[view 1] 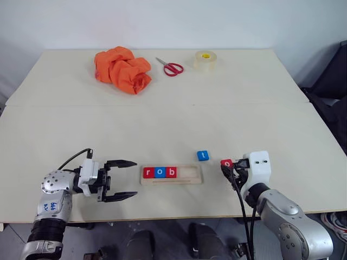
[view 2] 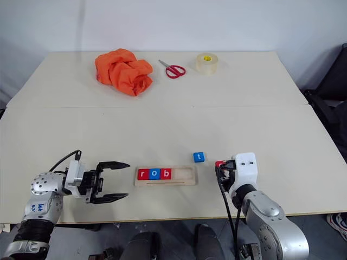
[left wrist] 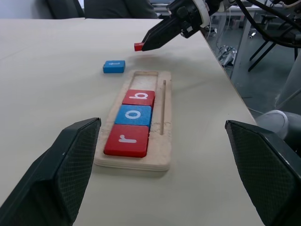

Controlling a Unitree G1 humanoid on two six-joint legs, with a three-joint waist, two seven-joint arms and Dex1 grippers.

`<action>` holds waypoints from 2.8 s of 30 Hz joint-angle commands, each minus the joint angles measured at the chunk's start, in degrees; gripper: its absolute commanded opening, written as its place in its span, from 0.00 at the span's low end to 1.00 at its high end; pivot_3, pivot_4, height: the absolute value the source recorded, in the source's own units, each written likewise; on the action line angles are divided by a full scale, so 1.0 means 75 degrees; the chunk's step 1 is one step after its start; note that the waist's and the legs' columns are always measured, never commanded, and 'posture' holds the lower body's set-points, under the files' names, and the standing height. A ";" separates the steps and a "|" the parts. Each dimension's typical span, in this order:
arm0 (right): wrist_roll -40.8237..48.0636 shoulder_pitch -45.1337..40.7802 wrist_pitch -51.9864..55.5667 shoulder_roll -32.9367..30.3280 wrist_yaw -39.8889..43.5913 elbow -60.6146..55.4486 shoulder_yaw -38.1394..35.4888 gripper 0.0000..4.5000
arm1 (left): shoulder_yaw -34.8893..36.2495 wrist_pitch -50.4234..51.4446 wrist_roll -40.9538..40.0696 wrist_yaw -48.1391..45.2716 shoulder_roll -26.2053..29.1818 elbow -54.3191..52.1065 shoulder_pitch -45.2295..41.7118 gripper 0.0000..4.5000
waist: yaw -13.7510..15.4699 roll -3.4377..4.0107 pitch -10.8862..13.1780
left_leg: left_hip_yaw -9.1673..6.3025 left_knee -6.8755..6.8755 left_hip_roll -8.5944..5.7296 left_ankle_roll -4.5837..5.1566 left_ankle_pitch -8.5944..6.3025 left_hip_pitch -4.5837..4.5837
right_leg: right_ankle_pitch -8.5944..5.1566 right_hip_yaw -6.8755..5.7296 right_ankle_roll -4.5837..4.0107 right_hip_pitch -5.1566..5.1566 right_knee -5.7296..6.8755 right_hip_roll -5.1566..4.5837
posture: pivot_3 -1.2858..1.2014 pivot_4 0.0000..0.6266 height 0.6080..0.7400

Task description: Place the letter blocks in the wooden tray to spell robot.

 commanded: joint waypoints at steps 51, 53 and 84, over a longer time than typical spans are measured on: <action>-0.0087 -0.5080 -0.0800 -0.4896 0.6720 0.2247 0.3250 0.32 | 0.0415 -0.0456 -0.0236 -0.0332 0.0190 0.0097 0.0423 1.00 | 0.0002 -0.0001 0.0001 | -0.0003 0.0007 0.0004 -0.0005 -0.0003 -0.0008 | 0.0004 -0.0010 -0.0002 -0.0008 -0.0006 -0.0009 | 0.52 0.24 1.00; -0.0201 -0.5359 -0.0683 -0.4764 0.6757 0.2185 0.3795 0.32 | 0.0428 -0.0455 -0.0262 -0.0422 0.0245 0.0190 0.0354 1.00 | 0.0001 -0.0001 0.0001 | -0.0001 0.0007 0.0001 -0.0005 -0.0003 -0.0013 | 0.0004 -0.0009 -0.0002 -0.0012 -0.0005 -0.0014 | 0.52 0.24 1.00; -0.1436 -0.6500 -0.1938 -0.3712 0.7393 0.3689 0.5728 0.32 | 0.0397 -0.0672 -0.0221 -0.0102 0.0248 0.0005 0.0632 1.00 | -0.0005 -0.0001 0.0001 | 0.0004 0.0008 -0.0001 -0.0004 -0.0004 -0.0020 | 0.0004 -0.0014 -0.0002 -0.0020 0.0002 -0.0013 | 0.52 0.24 1.00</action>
